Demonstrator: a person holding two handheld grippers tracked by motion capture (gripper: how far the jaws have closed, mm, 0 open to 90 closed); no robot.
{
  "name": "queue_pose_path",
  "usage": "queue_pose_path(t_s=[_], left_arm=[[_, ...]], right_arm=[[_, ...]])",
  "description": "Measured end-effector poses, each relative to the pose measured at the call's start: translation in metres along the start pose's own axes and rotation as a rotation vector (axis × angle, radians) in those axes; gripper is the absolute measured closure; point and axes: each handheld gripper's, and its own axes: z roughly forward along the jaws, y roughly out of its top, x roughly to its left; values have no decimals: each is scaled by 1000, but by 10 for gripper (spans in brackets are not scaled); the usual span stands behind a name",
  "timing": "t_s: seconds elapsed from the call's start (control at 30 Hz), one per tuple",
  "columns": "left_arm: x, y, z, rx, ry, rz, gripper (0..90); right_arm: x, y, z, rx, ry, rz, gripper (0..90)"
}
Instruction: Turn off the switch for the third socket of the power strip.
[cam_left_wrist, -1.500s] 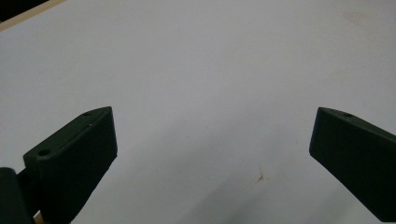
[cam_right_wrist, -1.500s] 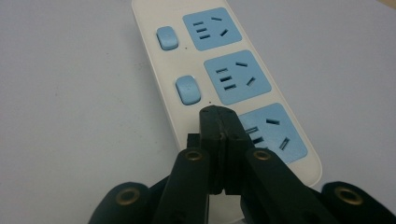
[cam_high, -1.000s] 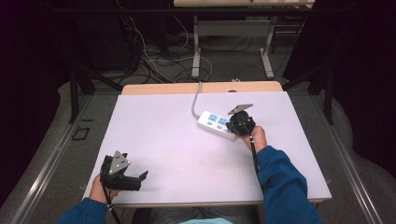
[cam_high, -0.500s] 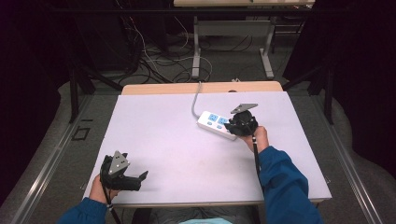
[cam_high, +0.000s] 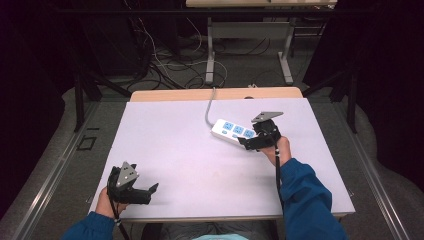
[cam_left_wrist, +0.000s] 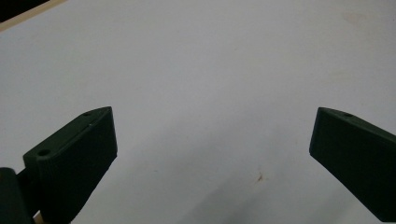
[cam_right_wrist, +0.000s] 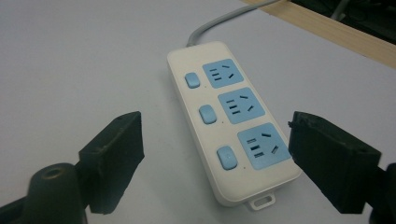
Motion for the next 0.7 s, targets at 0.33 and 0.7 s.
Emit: queue_pose_path(t_s=[0.33,0.7], left_arm=[[0,-1,0,-6,-6,-21,9],[0,-1,0,-7,-6,-21,9]], right_arm=[[7,-8,-21,-23,23,-11,74],[11,-23,-46,-48,27,1,0]])
